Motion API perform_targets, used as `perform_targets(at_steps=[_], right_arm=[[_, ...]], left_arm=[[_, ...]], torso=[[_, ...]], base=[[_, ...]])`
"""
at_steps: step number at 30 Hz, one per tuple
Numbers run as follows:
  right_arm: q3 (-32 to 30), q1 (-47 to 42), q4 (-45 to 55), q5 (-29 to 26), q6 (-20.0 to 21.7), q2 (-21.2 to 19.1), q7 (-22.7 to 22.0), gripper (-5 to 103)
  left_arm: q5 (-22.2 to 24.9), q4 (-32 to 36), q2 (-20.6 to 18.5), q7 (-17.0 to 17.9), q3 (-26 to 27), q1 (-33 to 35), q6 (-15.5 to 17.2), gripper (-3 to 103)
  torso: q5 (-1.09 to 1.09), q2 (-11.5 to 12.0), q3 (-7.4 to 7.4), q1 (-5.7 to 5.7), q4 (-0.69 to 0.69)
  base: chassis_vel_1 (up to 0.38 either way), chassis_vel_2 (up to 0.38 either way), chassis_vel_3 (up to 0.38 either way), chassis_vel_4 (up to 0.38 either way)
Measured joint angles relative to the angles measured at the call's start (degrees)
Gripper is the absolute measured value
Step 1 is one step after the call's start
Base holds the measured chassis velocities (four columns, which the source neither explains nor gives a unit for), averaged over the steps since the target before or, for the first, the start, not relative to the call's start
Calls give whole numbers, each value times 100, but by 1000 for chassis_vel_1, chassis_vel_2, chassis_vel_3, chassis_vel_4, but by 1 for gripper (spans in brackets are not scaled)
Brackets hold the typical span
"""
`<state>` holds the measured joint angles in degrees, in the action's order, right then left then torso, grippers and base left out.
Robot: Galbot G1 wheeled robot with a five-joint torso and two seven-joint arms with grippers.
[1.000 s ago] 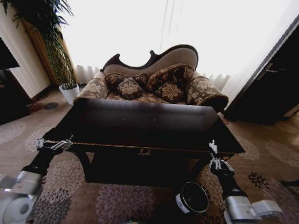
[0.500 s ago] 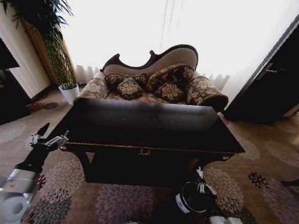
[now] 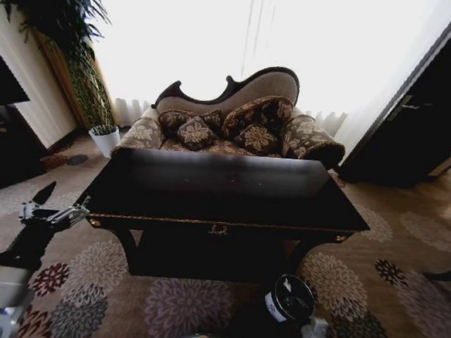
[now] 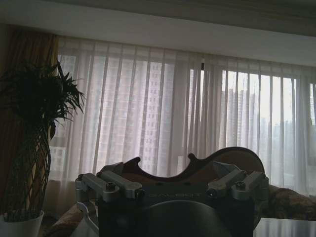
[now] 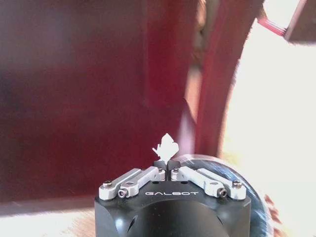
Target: Move to the front of the table and place the trash on the table into the trash bin.
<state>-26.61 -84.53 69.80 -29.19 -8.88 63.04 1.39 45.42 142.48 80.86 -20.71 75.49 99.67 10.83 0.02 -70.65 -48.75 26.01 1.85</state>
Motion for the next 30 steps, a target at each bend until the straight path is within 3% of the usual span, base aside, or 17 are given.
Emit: perform_targets(at_steps=[9, 23, 27, 30], right_arm=[[413, 1052, -2003, 22, -19, -240, 285, 0], [667, 1952, -2772, 198, 4, -14, 490, -2], [666, 2054, -2907, 379, 19, 13, 514, 7], [628, 2063, -2976, 487, 34, 13, 530, 22]], left_arm=[[-43, 90, 126, 6, 121, 316, 9, 100], [-55, 85, 94, 6, 329, 479, 10, 100], [-32, 79, 69, 5, 358, 485, 9, 100], [-27, 42, 47, 5, 359, 464, 7, 100]], torso=[[-2, 0, 0, 0, 2], [-4, 0, 0, 0, 1], [-3, 0, 0, 0, 0], [-4, 0, 0, 0, 1]], base=[[0, 0, 0, 0], [0, 0, 0, 0], [0, 0, 0, 0], [0, 0, 0, 0]])
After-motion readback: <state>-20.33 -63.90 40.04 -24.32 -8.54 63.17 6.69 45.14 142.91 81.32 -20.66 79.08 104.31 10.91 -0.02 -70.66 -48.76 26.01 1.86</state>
